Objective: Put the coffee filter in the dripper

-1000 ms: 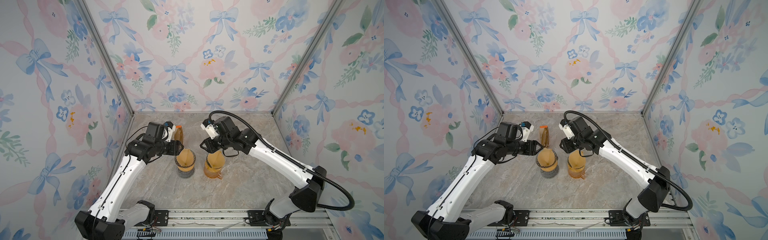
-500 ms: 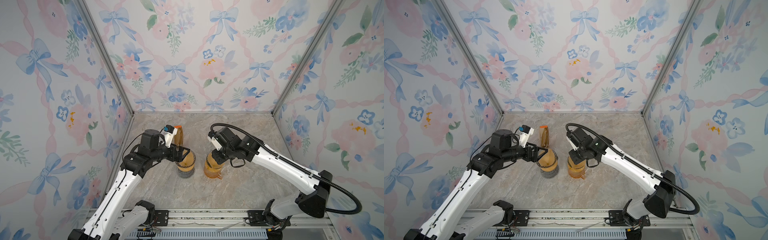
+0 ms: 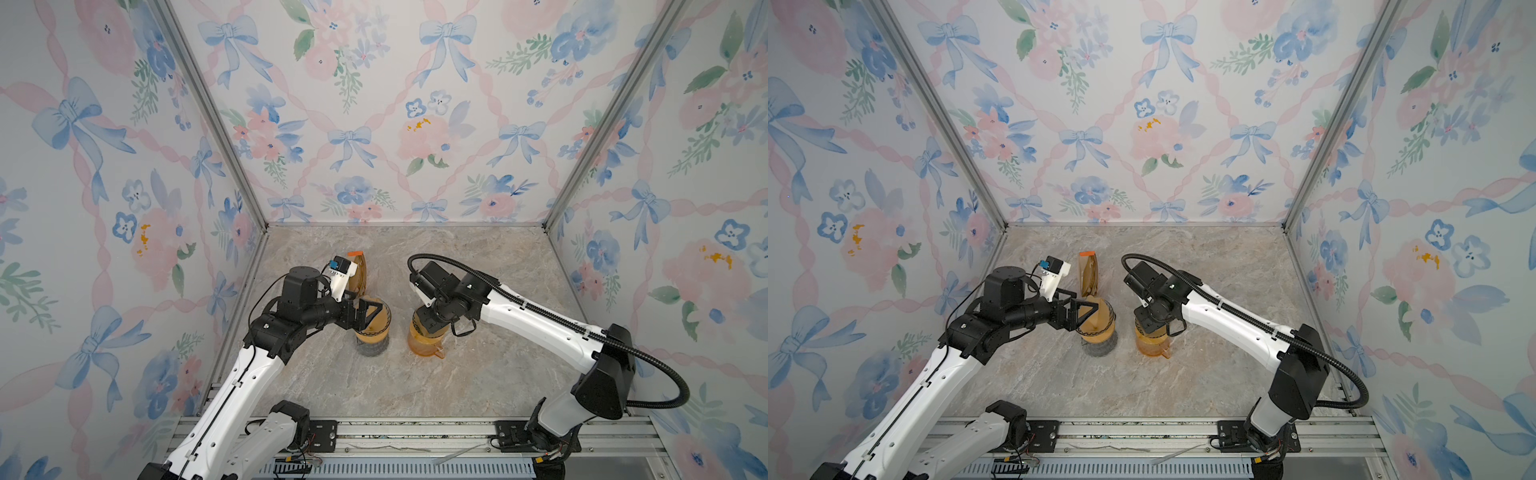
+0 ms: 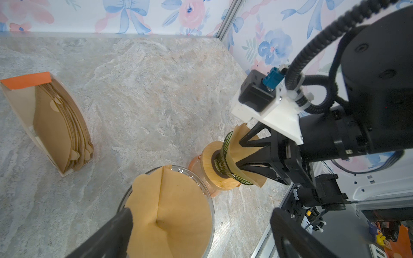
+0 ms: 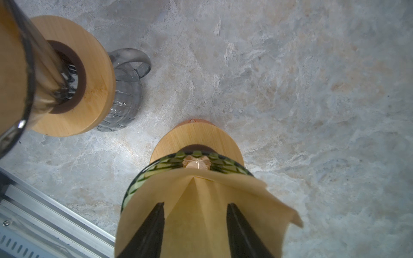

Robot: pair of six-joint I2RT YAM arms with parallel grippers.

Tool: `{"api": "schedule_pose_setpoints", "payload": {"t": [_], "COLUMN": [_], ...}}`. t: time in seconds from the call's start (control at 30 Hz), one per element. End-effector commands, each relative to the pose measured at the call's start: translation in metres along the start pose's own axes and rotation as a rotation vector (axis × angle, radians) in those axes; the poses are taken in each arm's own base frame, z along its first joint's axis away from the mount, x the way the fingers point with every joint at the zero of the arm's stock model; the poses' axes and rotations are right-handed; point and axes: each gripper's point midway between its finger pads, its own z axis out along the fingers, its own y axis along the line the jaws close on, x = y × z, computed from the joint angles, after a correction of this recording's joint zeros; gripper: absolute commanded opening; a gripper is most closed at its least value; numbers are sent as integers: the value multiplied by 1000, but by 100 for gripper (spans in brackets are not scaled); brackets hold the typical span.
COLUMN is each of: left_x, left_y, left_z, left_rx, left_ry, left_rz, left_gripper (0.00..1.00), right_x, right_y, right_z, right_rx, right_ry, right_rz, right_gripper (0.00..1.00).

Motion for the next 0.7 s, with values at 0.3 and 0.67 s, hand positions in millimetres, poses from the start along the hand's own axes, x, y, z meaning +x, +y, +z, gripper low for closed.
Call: {"api": "schedule_pose_setpoints", "payload": {"t": [0.3, 0.67], "left_x": [-1, -1], "left_y": [0, -4], "left_z": [-3, -6], "left_rx": [-3, 7], "left_ry": [-25, -33], "left_rz": [30, 31], "left_gripper": [98, 98], "right_x": [2, 5], "right_y": [0, 0], "right_z": [9, 18], "right_rx": [-18, -25], "right_ry": [30, 44], "right_rz": [26, 43], "right_gripper": [59, 61]}}
